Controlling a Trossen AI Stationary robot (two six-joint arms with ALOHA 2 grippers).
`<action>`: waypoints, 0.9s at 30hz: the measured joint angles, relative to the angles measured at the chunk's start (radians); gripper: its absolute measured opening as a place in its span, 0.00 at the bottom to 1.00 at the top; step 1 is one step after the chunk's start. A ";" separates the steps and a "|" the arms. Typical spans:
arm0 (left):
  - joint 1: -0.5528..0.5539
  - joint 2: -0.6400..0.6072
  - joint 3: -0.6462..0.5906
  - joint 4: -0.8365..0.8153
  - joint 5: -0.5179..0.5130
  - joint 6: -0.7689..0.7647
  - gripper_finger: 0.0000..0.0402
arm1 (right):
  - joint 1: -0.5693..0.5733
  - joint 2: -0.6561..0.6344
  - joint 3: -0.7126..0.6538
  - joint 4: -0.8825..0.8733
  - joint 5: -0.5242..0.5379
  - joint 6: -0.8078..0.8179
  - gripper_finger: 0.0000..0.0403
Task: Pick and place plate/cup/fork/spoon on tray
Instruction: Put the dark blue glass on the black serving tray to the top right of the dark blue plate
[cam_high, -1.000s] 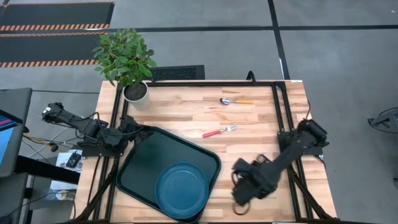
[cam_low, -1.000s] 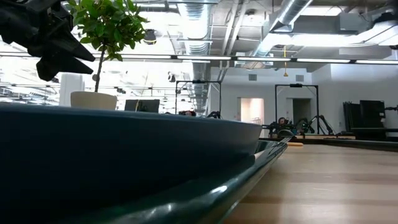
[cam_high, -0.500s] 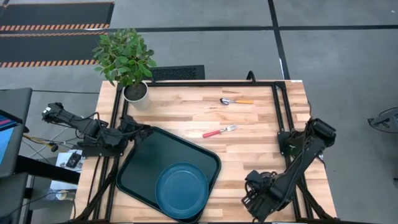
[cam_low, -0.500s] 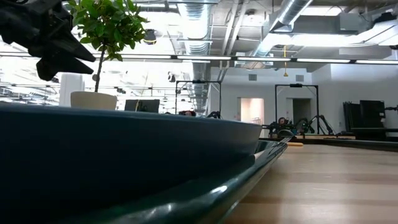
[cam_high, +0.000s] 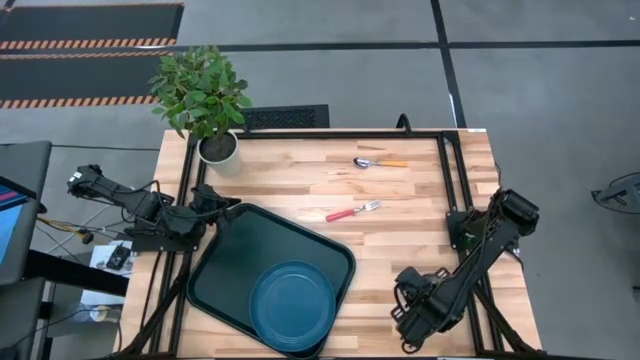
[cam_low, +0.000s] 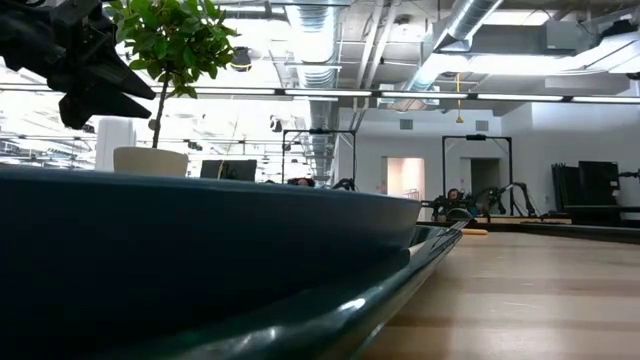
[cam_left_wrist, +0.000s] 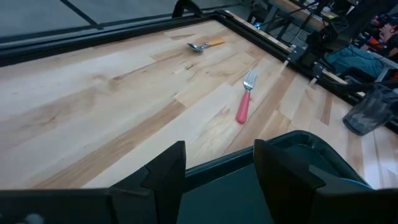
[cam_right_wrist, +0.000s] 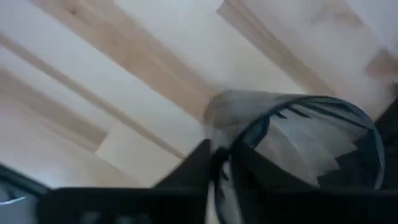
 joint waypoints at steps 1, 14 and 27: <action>0.000 0.000 0.000 0.000 0.000 0.000 0.44 | 0.000 0.000 0.000 0.000 0.000 -0.024 0.07; 0.000 0.000 0.000 0.000 0.005 0.033 0.44 | -0.232 0.000 0.112 -0.088 0.086 -0.539 0.03; 0.000 0.000 0.000 -0.001 0.005 0.033 0.44 | -0.523 0.000 0.150 0.325 0.135 -1.142 0.02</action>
